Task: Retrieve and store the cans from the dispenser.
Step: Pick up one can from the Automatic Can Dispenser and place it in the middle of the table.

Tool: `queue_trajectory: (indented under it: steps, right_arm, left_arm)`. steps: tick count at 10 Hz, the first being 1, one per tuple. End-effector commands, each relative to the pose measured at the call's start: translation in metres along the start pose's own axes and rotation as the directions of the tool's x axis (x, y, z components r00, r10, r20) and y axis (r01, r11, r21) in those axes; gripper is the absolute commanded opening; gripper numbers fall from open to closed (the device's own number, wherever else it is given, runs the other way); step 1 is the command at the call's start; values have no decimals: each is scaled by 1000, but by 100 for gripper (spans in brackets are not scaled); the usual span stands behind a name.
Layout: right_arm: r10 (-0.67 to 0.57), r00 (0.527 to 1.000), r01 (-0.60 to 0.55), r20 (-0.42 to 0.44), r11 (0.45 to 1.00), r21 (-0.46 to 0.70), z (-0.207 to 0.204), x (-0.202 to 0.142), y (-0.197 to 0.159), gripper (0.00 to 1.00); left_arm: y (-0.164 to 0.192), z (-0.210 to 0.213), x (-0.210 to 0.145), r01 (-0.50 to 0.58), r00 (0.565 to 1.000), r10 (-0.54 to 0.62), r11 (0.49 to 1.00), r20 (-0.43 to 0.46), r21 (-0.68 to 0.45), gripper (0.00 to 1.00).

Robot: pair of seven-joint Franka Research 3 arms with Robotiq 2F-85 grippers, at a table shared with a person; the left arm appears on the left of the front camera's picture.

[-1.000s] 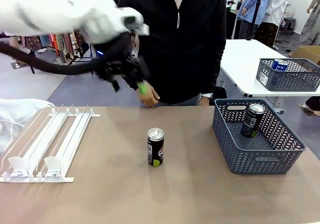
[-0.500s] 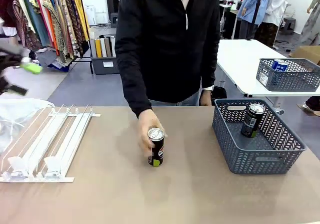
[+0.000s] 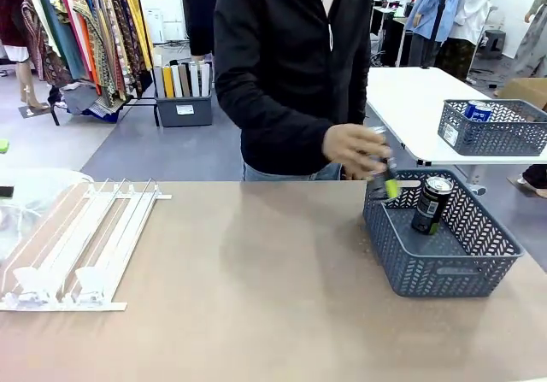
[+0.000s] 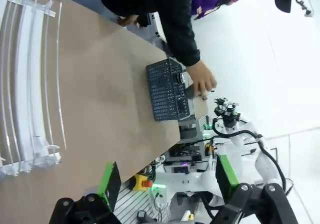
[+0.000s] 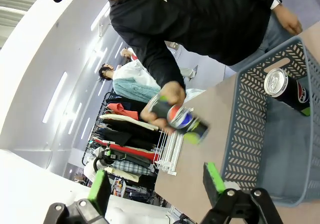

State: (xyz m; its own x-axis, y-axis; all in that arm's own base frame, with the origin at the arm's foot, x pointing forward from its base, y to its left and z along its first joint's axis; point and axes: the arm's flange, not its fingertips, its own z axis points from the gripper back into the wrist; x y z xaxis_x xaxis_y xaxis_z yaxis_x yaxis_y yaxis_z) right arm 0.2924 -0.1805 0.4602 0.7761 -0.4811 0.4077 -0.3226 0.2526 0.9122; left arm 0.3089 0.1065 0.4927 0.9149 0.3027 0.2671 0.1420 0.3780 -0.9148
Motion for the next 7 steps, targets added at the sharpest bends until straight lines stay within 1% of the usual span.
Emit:
queue_trajectory:
  steps: [1,7]
  right_arm:
    - [4,1000,-4,15,1000,16,-2,3,4,100]
    - [4,1000,-4,15,1000,16,-2,3,4,100]
  left_arm:
    - [-19,-2,9,27,1000,-26,999,-12,33,100]
    - [-19,-2,9,27,1000,-26,999,-12,33,100]
